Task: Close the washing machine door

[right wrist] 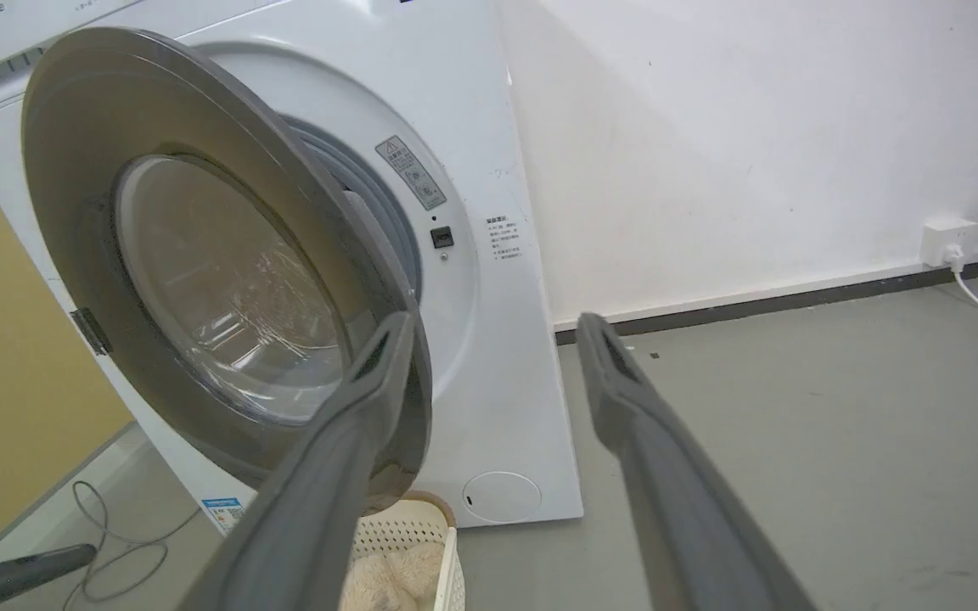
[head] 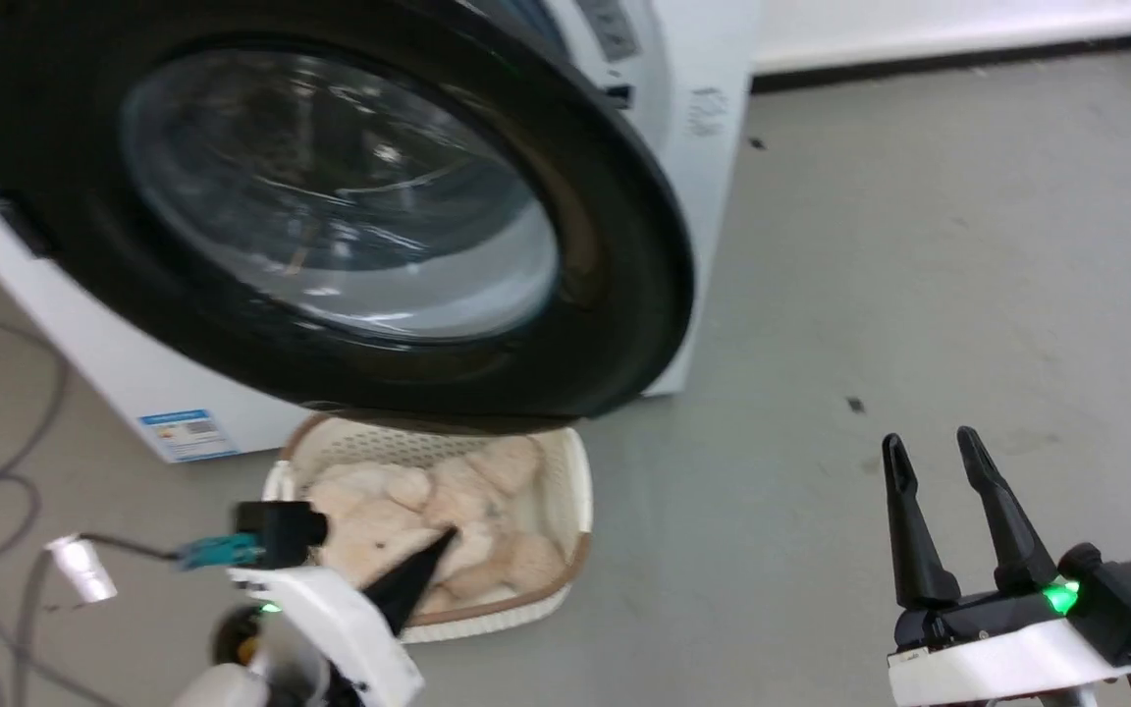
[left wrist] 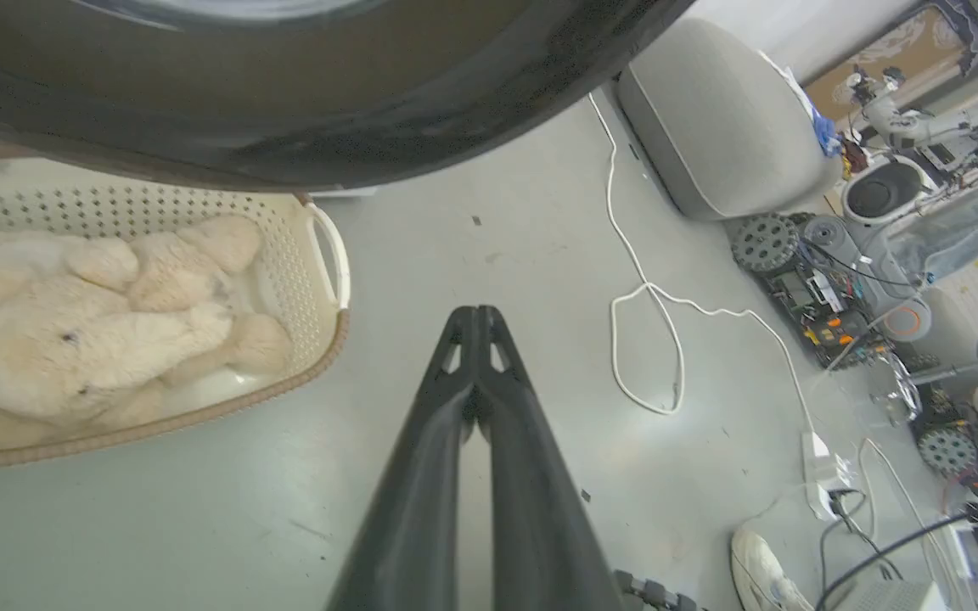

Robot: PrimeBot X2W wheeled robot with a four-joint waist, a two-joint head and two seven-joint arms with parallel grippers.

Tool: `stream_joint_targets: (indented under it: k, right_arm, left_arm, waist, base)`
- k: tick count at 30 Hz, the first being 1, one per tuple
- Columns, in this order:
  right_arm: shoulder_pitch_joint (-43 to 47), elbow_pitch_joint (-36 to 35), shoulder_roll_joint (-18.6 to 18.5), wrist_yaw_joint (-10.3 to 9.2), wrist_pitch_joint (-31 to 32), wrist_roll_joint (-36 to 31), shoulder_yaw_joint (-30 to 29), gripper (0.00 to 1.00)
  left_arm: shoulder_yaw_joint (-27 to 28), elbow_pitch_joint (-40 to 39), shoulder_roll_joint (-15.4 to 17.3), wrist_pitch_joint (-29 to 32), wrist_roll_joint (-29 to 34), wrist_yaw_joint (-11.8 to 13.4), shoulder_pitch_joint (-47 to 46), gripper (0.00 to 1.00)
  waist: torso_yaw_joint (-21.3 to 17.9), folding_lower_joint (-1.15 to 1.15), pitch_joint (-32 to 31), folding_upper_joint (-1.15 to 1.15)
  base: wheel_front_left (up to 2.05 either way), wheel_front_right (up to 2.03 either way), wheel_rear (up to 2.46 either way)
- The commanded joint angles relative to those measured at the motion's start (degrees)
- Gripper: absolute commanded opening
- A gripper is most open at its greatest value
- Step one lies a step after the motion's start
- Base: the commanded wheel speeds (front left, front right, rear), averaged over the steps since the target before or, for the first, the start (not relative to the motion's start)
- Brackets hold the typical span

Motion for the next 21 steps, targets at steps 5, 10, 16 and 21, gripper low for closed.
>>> stream_joint_targets:
  k: [5, 10, 16, 21]
  right_arm:
    - [1.32, -1.39, -0.24, 0.05, -0.25, -1.45, -0.7, 1.0]
    - [2.7, -2.27, -0.54, 0.05, -0.25, -1.61, -0.54, 1.0]
    - [3.68, -2.39, -1.33, 0.05, -0.25, -1.6, 0.53, 1.0]
    - [4.34, -2.07, -1.33, 0.05, -0.25, -1.33, 1.05, 1.0]
  left_arm:
    - [5.28, -1.5, 0.64, -17.03, 7.22, 1.62, 0.73, 0.0]
    - [9.91, -3.92, -0.23, -24.04, 16.23, 5.78, 2.76, 0.0]
    - [18.67, -11.75, -5.12, -24.2, 29.17, 7.72, 9.42, 0.0]
    - [20.89, -13.79, -9.99, -24.21, 36.06, 6.69, 15.68, 1.0]
  waist:
    - [5.83, 0.0, -3.66, 0.0]
    - [8.3, 0.0, -5.07, 0.0]
    - [9.75, 0.0, -5.78, 0.0]
    - [10.15, 0.0, -6.08, 0.0]
  base:
    - [0.0, 0.0, 0.0]
    - [0.0, 0.0, 0.0]
    - [0.0, 0.0, 0.0]
    - [0.0, 0.0, 0.0]
